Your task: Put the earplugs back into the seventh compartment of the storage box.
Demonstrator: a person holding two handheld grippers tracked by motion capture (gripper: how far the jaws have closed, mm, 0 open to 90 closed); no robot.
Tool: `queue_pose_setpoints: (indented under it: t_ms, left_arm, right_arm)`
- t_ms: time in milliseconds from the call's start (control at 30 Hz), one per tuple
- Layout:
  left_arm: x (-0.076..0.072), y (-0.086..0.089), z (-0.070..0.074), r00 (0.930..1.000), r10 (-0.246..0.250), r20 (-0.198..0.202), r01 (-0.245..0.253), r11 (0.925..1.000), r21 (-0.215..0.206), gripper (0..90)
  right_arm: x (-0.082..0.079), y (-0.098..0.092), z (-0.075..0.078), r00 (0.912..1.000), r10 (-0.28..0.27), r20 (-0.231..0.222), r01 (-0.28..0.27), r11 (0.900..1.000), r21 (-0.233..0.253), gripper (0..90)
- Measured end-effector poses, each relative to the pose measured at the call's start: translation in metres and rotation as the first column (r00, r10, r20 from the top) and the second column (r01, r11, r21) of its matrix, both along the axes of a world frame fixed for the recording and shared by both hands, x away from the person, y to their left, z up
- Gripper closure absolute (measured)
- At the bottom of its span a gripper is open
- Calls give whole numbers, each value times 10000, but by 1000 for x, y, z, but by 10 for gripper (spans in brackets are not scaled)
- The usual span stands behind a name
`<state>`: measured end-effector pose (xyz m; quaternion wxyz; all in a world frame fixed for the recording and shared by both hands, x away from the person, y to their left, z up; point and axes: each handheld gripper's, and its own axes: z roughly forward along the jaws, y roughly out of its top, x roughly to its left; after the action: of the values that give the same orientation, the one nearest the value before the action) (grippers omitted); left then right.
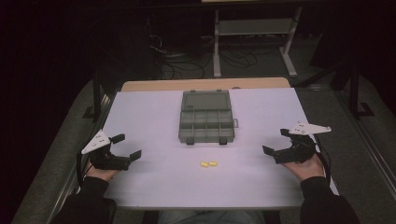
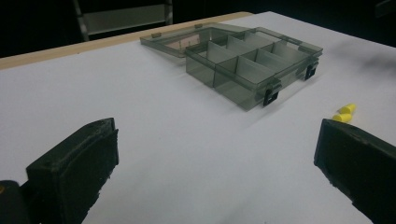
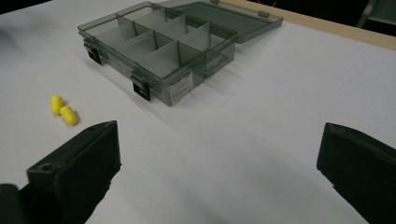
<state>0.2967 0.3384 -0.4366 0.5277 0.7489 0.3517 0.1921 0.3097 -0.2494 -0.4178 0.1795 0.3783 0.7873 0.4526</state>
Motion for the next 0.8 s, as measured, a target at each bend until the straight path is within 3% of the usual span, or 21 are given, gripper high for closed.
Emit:
queue_pose_setpoints:
  t_ms: [467,800]
  left_arm:
    - [0,-1,0,10000,-82,-9,82,10000,51,0]
    - [0,-2,-1,9999,-170,-21,170,9998,47,0]
  right_arm:
    - [0,1,-1,9999,102,-140,-101,9999,12,0]
    - [1,7,-1,9989,227,-415,-238,9993,-275,0]
